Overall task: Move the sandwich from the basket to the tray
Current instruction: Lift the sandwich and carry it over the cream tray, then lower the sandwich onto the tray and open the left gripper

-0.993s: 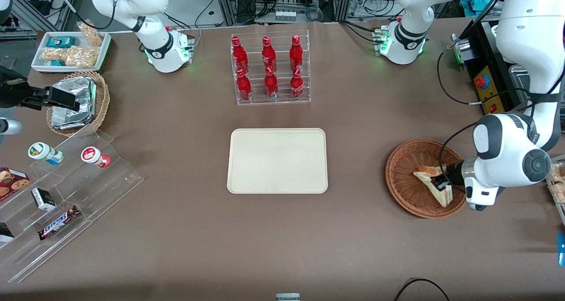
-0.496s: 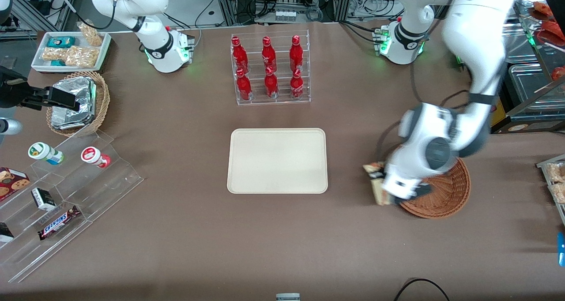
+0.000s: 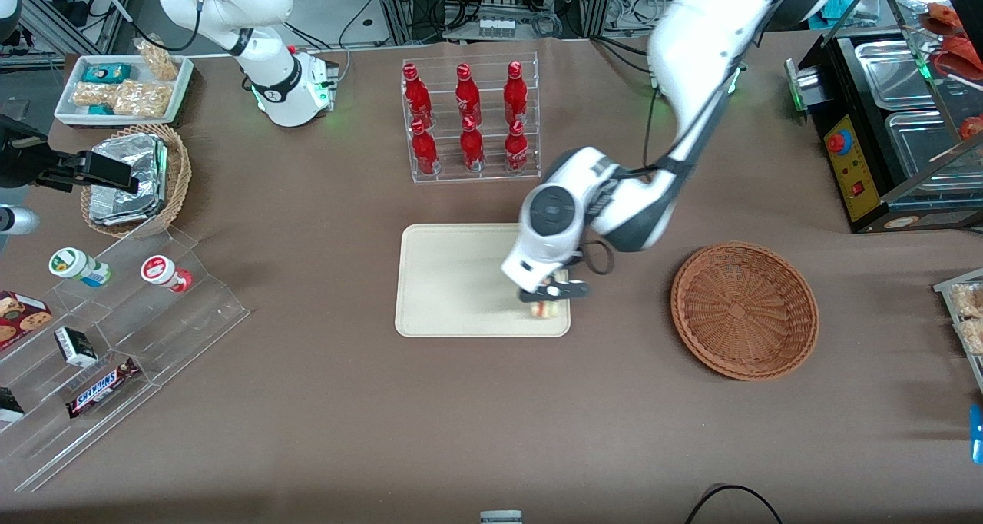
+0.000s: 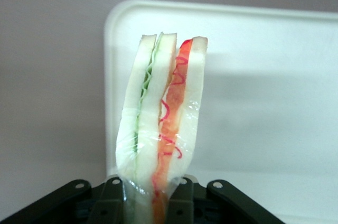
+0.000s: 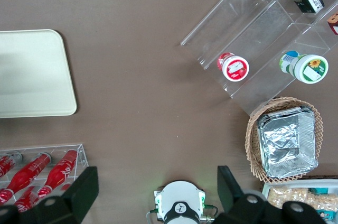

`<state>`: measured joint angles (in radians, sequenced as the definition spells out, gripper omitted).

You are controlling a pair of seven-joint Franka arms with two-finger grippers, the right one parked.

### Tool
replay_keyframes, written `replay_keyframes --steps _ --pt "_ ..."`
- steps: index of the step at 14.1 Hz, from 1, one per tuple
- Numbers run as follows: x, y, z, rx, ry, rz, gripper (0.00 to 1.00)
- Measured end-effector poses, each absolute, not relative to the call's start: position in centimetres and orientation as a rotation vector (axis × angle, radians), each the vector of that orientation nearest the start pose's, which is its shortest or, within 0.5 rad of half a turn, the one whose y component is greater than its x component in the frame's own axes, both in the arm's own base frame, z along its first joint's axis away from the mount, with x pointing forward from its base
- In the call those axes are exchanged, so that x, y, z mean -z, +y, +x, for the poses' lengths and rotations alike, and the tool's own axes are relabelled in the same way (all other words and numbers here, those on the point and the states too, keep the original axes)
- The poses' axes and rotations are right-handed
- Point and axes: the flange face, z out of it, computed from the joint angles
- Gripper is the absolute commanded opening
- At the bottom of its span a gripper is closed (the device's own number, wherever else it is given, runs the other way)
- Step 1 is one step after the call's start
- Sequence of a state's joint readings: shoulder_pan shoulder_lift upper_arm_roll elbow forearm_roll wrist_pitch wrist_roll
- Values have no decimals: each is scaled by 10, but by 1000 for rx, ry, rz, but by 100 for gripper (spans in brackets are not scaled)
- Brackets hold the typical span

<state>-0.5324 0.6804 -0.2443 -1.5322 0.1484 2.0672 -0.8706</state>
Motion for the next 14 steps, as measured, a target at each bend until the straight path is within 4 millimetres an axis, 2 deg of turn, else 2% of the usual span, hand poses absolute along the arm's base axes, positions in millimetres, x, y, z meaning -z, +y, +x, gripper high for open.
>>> replay_keyframes --steps 3,6,7,8,9,10,14 --pt "-227 -510 499 -94 -141 -3045 20" --pt "-218 -544 499 -51 -213 -3078 22" --pt "-218 -549 500 -45 -221 -3085 33" --pt "-219 -552 501 -40 -229 -3090 57" --pt "-220 -553 501 -37 -233 -3092 90" --pt "-221 -553 502 -35 -237 -3094 100" --pt "-224 -551 508 -19 -257 -3096 100"
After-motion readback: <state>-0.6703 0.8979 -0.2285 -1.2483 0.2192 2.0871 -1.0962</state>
